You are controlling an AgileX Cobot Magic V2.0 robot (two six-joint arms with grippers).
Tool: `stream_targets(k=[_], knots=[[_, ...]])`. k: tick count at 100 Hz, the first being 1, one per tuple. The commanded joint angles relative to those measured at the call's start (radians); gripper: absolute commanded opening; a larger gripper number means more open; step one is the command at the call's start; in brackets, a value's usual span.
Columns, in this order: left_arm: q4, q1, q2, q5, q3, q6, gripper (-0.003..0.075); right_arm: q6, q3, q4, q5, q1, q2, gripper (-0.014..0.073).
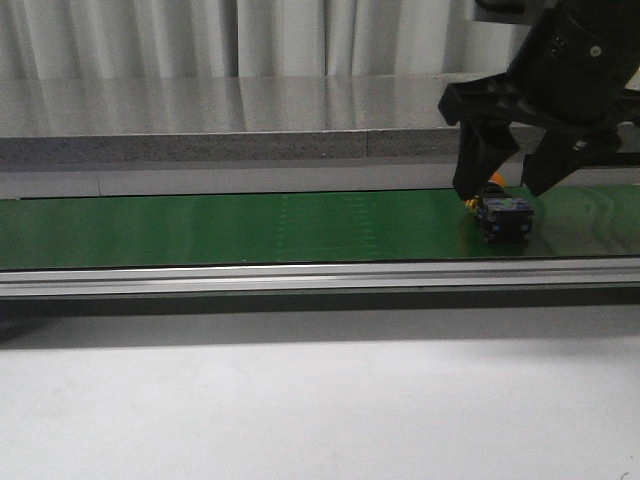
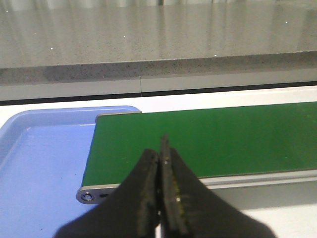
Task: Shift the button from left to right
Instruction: 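Lower the right gripper onto the button at the belt's far end, then grasp the button with the right gripper and move it over the green tray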
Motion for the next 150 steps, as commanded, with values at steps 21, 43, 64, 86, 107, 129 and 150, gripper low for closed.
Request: stream_targets(k=[21, 43, 64, 86, 107, 129, 150], knots=[[-0.013, -0.008, 0.006, -0.076, -0.025, 0.002, -0.0021, -0.009, -0.033, -0.001, -0.045, -0.004, 0.015, 0.0470], [-0.013, -0.008, 0.006, -0.076, -0.025, 0.002, -0.0021, -0.009, -0.033, -0.006, -0.039, -0.005, 0.015, 0.0223], [-0.013, -0.008, 0.006, -0.076, -0.025, 0.002, -0.0020, -0.009, -0.070, -0.011, 0.023, -0.018, 0.004, 0.0173], [-0.013, -0.008, 0.006, -0.076, -0.025, 0.002, -0.0020, -0.009, -0.108, -0.067, 0.073, -0.106, -0.079, 0.0173], [-0.013, -0.008, 0.006, -0.076, -0.025, 0.002, -0.0021, -0.009, -0.110, -0.147, 0.087, -0.284, -0.136, 0.0173], [-0.013, -0.008, 0.006, -0.076, -0.025, 0.002, -0.0021, -0.009, -0.110, -0.176, 0.075, -0.492, -0.124, 0.0173], [-0.013, -0.008, 0.006, -0.076, -0.025, 0.002, -0.0021, -0.009, -0.110, -0.179, 0.007, -0.621, -0.087, 0.0173]])
